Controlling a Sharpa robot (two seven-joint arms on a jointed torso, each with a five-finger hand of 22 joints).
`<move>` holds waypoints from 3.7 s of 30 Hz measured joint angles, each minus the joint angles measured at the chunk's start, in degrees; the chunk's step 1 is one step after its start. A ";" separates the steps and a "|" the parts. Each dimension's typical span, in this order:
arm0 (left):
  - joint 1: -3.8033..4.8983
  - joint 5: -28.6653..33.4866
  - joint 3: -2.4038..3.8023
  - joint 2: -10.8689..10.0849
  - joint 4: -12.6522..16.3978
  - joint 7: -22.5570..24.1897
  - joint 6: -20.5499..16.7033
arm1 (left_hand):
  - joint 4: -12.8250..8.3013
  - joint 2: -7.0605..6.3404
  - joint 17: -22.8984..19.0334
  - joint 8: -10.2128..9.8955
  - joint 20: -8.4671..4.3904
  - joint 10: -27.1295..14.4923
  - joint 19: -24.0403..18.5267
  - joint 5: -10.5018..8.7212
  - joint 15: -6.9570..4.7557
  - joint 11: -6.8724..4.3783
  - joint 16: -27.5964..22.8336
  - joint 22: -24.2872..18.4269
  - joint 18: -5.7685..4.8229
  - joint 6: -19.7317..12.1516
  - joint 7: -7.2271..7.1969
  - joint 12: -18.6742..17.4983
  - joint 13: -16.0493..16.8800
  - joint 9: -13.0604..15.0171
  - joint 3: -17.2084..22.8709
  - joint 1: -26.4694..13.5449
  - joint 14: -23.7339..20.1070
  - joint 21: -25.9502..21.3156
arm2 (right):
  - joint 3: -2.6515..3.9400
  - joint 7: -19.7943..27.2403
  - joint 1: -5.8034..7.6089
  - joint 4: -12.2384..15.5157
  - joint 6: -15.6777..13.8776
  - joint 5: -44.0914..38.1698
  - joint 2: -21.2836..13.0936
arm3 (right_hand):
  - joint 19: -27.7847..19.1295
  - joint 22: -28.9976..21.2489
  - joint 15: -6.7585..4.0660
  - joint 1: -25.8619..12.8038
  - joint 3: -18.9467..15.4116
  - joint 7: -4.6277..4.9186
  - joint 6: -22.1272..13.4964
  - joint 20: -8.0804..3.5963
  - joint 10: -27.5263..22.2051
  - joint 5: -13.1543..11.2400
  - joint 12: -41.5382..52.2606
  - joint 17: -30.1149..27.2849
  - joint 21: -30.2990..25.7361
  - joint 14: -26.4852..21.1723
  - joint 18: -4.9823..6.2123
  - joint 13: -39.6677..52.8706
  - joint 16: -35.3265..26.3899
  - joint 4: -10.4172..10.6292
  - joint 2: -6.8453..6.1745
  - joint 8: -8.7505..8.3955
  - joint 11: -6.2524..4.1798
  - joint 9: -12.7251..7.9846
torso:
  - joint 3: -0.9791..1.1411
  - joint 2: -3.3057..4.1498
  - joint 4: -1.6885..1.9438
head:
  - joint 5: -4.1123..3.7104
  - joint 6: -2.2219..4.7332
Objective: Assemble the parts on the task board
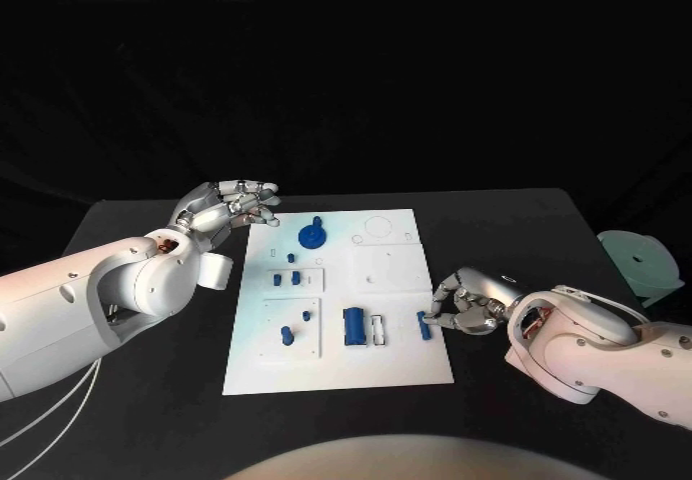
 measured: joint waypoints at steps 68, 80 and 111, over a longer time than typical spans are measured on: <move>0.00 0.01 -0.01 -0.80 0.42 -0.09 0.11 | 0.00 0.00 -0.04 0.00 0.00 0.00 0.00 0.00 0.00 0.00 0.00 -0.04 0.00 0.00 0.00 0.00 0.02 -0.04 0.00 0.00 0.00 0.00 | 0.11 -5.39 -2.50 0.70 -1.38 -11.92 5.84 | 0.00 -0.04 -0.44 2.17 19.38 -1.20 4.07 -0.01 0.02 12.35 0.00 -0.03 1.55 0.01 0.00 -0.01 0.00 -6.75 -4.61 -0.95 -0.84 0.58 | -0.05 0.01 0.21 | 0.51 -0.80; 0.00 0.01 -0.01 -0.76 0.48 -0.10 0.11 | 0.00 0.00 -0.04 0.00 0.00 0.00 0.00 0.00 0.00 0.00 0.00 -0.03 0.00 0.00 0.00 0.00 0.01 -0.03 0.00 0.00 0.00 0.00 | 0.19 -3.63 -2.03 0.84 -6.32 -2.37 8.45 | 0.00 0.00 -0.43 -2.61 23.25 -1.14 3.59 -0.01 0.02 11.20 0.47 -0.03 1.79 0.01 0.00 -0.01 0.00 -8.70 -4.65 -0.94 -0.83 0.58 | -0.07 0.02 0.21 | 0.52 -0.75; 0.00 0.01 -0.01 -0.81 0.74 -0.19 0.20 | 0.00 0.00 -0.10 0.00 0.00 0.00 0.00 0.00 0.00 0.00 0.00 -0.03 0.00 0.00 0.00 0.00 0.05 -0.08 0.00 0.00 0.00 -0.22 | 0.25 -3.35 -2.41 -4.12 -3.24 5.97 13.41 | 0.00 -0.02 -0.43 -9.69 20.33 -1.94 4.84 -0.44 0.02 11.89 1.14 -0.03 2.21 0.00 0.00 -0.01 0.22 -4.53 -4.07 1.46 -0.83 3.19 | 0.02 0.07 0.16 | 0.79 -1.15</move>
